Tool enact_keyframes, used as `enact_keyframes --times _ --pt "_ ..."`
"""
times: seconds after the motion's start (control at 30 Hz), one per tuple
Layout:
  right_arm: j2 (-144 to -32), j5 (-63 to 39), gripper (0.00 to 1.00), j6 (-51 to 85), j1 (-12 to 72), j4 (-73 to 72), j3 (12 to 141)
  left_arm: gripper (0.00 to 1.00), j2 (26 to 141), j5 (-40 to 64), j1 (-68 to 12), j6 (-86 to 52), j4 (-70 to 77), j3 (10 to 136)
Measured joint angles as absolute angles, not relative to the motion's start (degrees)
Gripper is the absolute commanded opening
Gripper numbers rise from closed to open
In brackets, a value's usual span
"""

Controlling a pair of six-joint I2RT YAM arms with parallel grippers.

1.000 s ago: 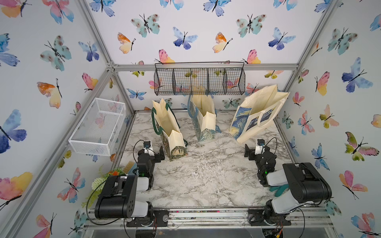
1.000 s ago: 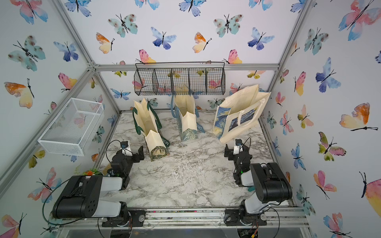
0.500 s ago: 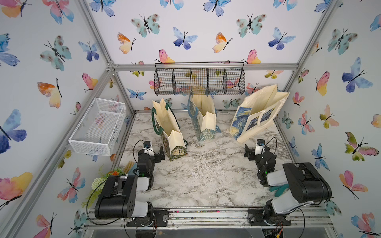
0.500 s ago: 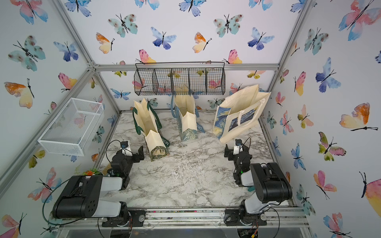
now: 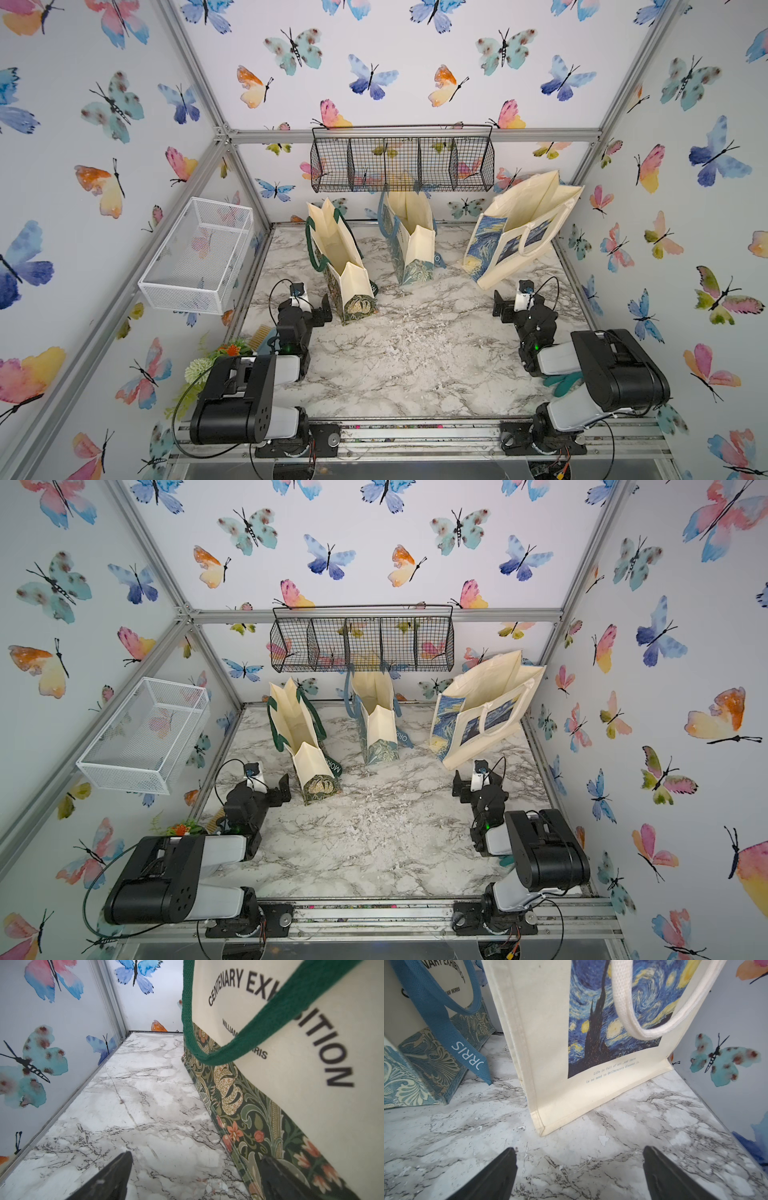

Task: Put away the canvas bag
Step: Move the canvas bag to the center of the board.

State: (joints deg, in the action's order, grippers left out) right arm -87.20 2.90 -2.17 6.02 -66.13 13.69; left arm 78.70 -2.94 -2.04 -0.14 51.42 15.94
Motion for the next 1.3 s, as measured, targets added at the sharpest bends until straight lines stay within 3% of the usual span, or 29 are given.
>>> enact_keyframes --times 0.33,0.63,0.7,0.77,0.87,1.03,1.3 --pt "-75.99 2.44 0.98 8.58 6.74 -35.51 31.92 0.98 68.29 -15.57 -10.37 -1.83 32.45 25.34" --pt "-80.62 -3.25 0.98 20.36 8.69 -5.10 53.15 0.98 55.99 -22.79 -11.84 -14.35 9.02 36.12" --pt "-81.45 -7.33 0.98 22.68 8.73 -3.44 53.69 0.99 53.36 -19.94 -11.73 -15.79 5.58 38.85" --pt "-82.08 -13.04 0.98 25.19 8.78 -2.79 52.66 0.91 50.22 -12.91 -11.75 -16.38 4.14 40.05" --pt "-83.46 -19.14 0.98 27.49 9.80 -1.30 52.29 0.88 47.35 -3.62 -12.62 -15.86 2.31 40.77" --pt "-84.64 -20.05 0.98 26.04 15.22 5.61 57.89 0.89 46.09 6.28 -14.68 -14.28 -1.67 40.53" --pt "-84.64 -14.74 0.97 21.30 23.14 11.18 63.44 0.96 42.78 7.64 -14.70 -13.43 -4.89 34.63"
